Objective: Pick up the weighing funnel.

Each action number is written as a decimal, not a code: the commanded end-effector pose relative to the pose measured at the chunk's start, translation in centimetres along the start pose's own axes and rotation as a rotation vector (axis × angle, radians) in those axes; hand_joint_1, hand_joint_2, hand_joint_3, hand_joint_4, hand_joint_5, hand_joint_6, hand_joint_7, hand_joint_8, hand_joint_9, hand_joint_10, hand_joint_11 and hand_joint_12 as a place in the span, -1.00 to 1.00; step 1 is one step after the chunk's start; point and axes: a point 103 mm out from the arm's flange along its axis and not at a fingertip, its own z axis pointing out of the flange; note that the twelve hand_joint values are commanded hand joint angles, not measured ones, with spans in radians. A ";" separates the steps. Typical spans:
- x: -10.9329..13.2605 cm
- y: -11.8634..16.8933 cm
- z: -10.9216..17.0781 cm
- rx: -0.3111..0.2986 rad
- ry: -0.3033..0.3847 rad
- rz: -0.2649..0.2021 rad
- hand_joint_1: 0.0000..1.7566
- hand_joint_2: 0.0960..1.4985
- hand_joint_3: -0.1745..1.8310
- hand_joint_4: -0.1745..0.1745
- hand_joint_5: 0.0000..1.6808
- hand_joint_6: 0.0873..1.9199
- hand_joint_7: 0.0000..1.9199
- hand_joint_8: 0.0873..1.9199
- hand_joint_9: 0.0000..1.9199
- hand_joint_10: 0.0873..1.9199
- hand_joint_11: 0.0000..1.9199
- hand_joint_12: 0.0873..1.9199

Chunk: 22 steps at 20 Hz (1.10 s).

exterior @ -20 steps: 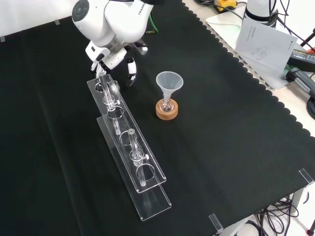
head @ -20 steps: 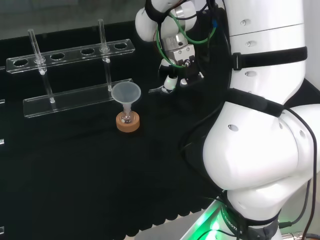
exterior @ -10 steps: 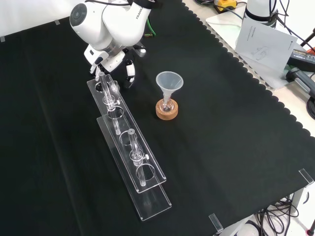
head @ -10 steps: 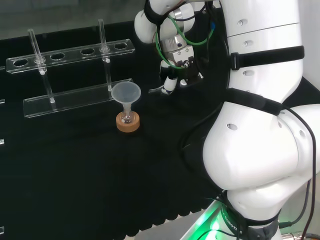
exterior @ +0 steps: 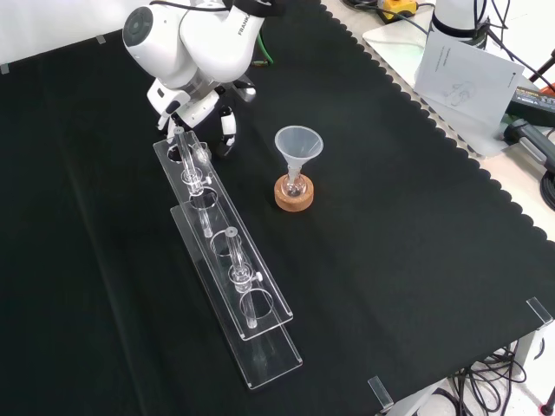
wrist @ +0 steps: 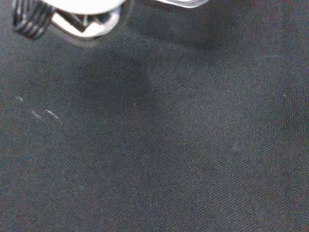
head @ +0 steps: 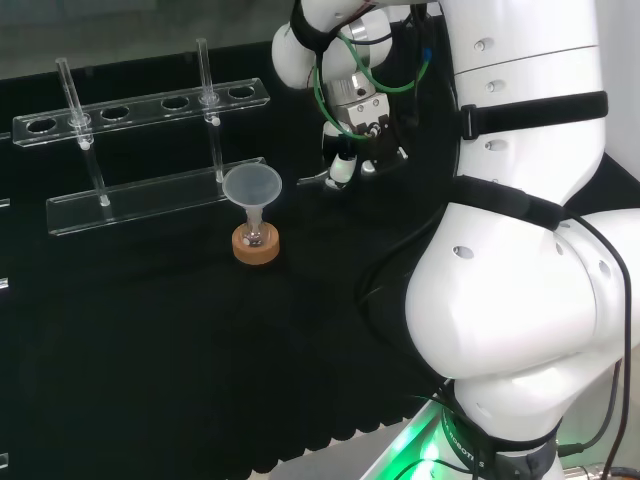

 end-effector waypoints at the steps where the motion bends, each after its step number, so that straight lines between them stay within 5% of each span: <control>1: 0.0 0.5 0.3 0.007 0.006 0.006 0.05 -0.28 -0.21 0.15 -0.07 -0.57 -0.44 -0.42 -0.22 -0.58 -0.60 0.34; 22: -0.8 1.1 0.8 0.013 0.013 0.009 0.08 -0.23 -0.19 0.22 0.01 -0.50 -0.40 -0.41 -0.18 -0.57 -0.54 0.32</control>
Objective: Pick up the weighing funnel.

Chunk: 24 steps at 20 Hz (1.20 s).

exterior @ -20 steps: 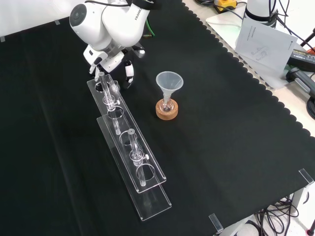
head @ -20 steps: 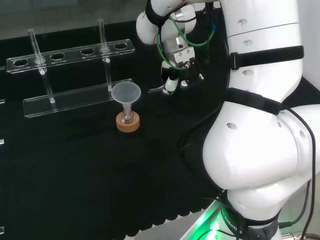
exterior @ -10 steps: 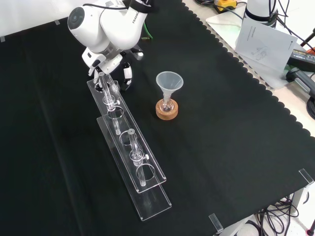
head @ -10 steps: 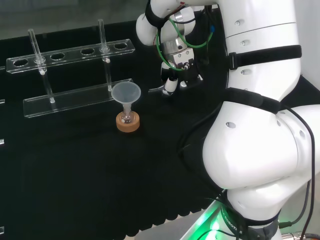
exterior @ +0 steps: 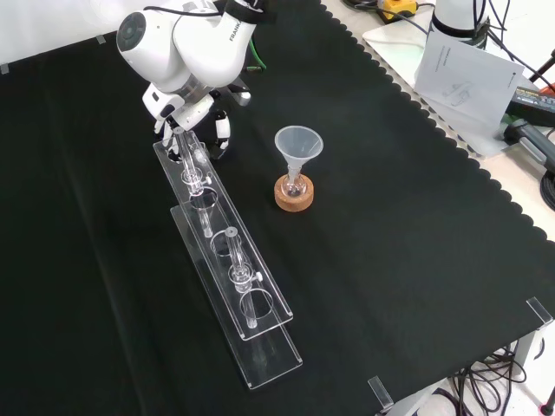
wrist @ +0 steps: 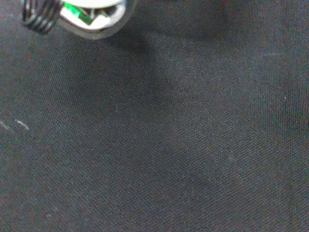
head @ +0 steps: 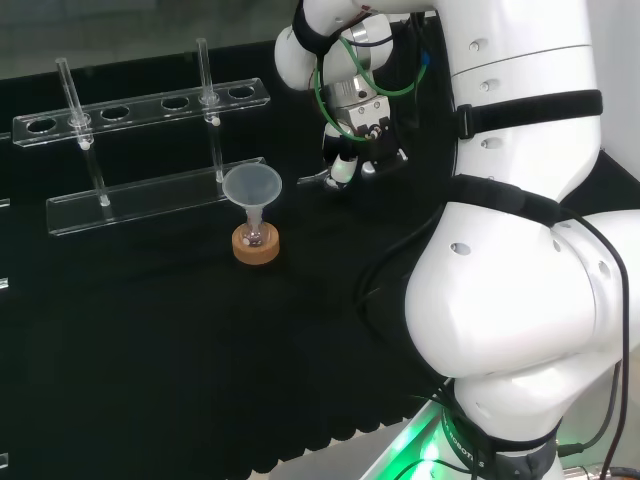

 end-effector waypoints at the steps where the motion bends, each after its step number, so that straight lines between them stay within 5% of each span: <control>1: -0.3 -0.2 0.1 0.006 0.001 -0.004 0.08 -0.23 -0.19 0.22 0.01 -0.50 -0.40 -0.41 -0.18 -0.57 -0.54 0.32; 24: 0.7 -0.1 0.6 0.019 -0.002 -0.019 0.09 -0.24 -0.17 0.26 0.04 -0.47 -0.39 -0.41 -0.17 -0.58 -0.53 0.32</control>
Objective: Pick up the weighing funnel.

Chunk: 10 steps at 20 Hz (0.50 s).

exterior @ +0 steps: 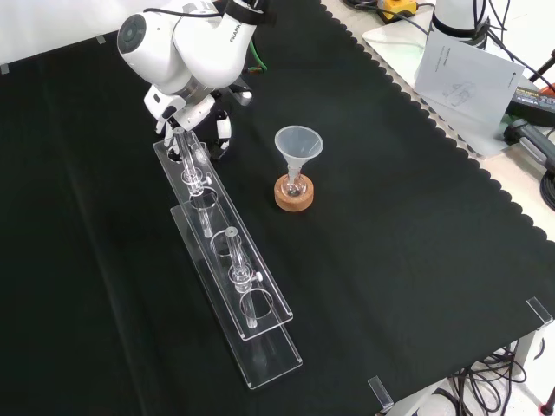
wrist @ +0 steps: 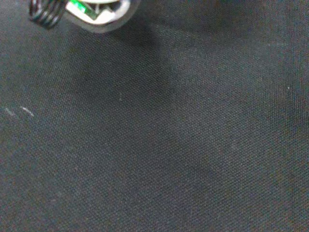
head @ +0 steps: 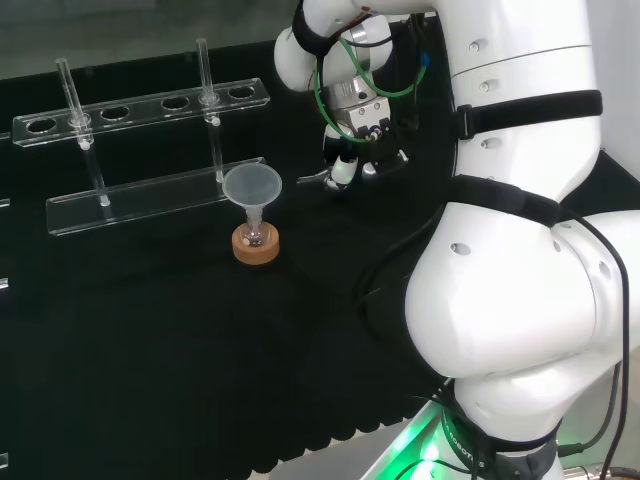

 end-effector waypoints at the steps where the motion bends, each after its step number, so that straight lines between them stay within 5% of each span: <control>1: 0.5 0.1 0.2 0.003 -0.004 -0.003 0.09 -0.24 -0.17 0.26 0.05 -0.46 -0.39 -0.41 -0.17 -0.58 -0.53 0.32; 10: -0.1 -0.1 0.6 0.015 -0.004 0.004 0.09 -0.24 -0.16 0.32 0.15 -0.43 -0.39 -0.41 -0.16 -0.58 -0.52 0.32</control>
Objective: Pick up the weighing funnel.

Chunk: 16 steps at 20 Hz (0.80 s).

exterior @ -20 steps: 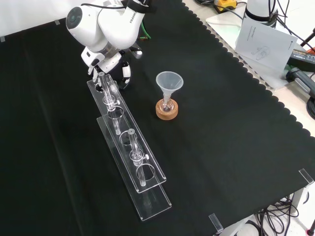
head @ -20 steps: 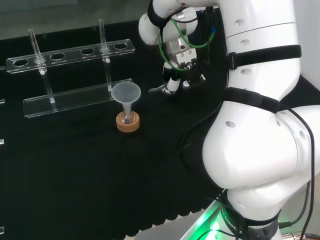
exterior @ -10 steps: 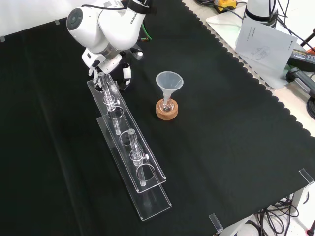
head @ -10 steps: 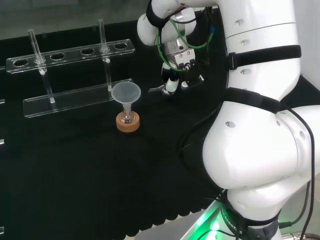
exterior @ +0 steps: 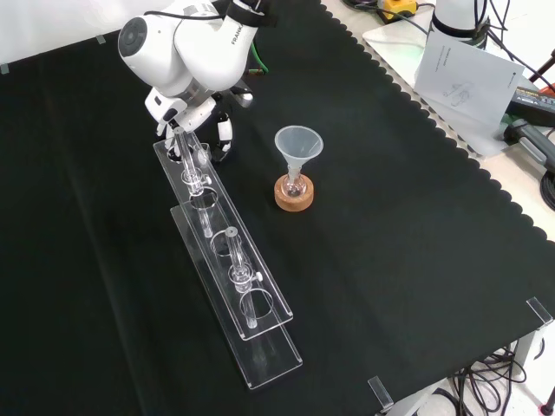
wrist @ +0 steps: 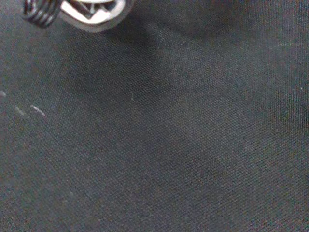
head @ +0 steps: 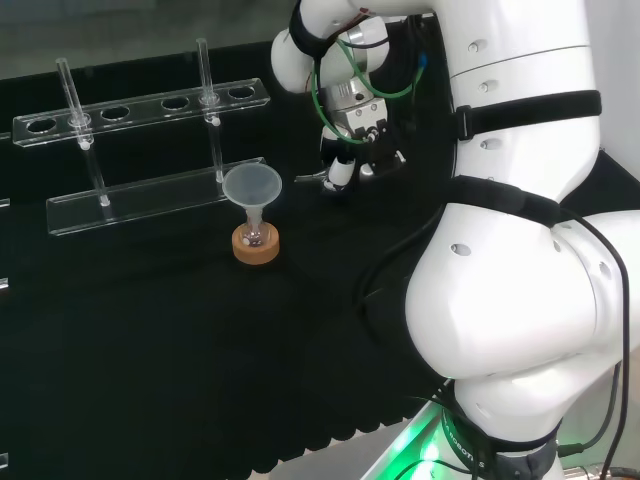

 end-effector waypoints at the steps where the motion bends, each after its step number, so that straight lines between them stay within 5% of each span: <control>1: -0.5 -0.2 0.5 0.011 -0.001 0.006 0.09 -0.24 -0.16 0.33 0.16 -0.43 -0.38 -0.40 -0.16 -0.58 -0.52 0.32; 3: -0.5 -0.2 0.5 0.010 -0.006 0.010 0.09 -0.24 -0.16 0.33 0.17 -0.43 -0.38 -0.40 -0.16 -0.58 -0.52 0.32; 5: -0.5 -0.4 0.4 -0.012 -0.002 0.014 0.18 -0.03 -0.37 0.77 0.31 -0.33 -0.37 -0.40 -0.15 -0.57 -0.52 0.32; 7: -0.4 -0.7 0.1 -0.056 -0.001 0.018 0.24 -0.06 -0.34 0.95 0.44 -0.36 -0.30 -0.41 -0.10 -0.58 -0.48 0.29; 16: -0.9 -2.6 -3.1 -0.168 -0.003 0.010 0.29 -0.18 -0.22 1.00 0.57 -0.47 -0.17 -0.43 0.11 -0.72 -0.22 0.11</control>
